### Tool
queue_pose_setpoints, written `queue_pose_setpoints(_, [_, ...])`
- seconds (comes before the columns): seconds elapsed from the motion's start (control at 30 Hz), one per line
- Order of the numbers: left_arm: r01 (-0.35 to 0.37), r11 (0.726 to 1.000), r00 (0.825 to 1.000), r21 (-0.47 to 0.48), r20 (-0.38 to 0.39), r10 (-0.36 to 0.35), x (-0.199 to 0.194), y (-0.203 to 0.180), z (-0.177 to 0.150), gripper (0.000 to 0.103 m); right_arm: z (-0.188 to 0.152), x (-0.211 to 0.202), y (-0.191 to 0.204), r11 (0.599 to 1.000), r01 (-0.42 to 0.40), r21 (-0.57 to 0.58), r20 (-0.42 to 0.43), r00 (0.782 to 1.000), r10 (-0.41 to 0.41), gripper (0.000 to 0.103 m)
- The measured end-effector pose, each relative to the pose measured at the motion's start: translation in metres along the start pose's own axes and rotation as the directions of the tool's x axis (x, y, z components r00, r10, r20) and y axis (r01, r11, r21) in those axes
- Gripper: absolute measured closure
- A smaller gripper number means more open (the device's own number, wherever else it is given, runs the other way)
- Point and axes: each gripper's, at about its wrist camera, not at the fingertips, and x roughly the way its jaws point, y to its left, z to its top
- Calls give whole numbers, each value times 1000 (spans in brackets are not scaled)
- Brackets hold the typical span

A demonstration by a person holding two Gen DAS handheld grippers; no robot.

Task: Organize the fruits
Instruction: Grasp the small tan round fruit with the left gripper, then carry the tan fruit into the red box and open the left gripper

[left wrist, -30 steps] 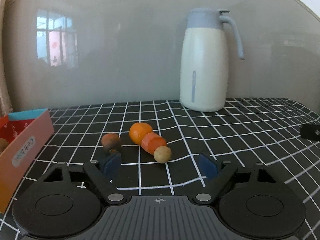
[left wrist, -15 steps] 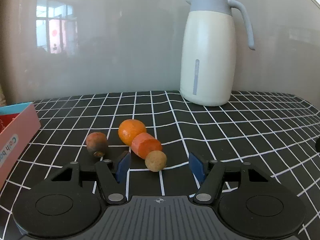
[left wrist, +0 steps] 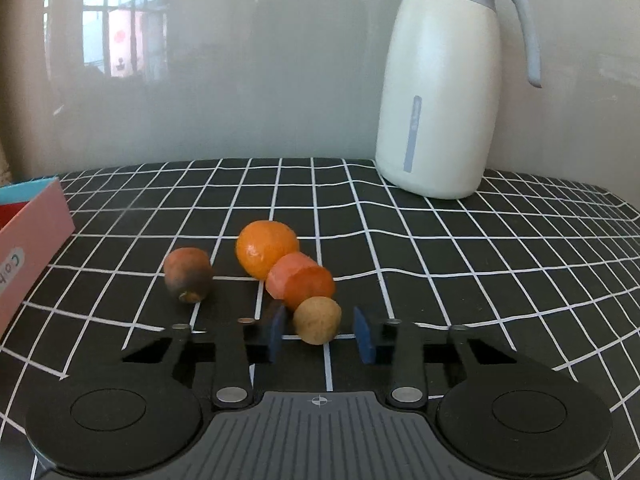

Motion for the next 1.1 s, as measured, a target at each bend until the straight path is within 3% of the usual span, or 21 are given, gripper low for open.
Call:
queue_pose_setpoints(0.17, [28, 999, 999, -18, 32, -27, -5, 4, -2, 78, 1, 0, 2, 1000, -5, 1, 3, 1000, 5, 57])
queue_pose_setpoints(0.5, [32, 990, 991, 140, 125, -50, -65, 0, -20, 78, 7, -4, 12, 999, -48, 23, 19, 999, 48, 56])
queue_pose_setpoints(1.1, [-53, 995, 971, 86, 236, 31, -126, 96, -8, 78, -2, -9, 69, 993, -114, -30, 11, 993, 114, 56])
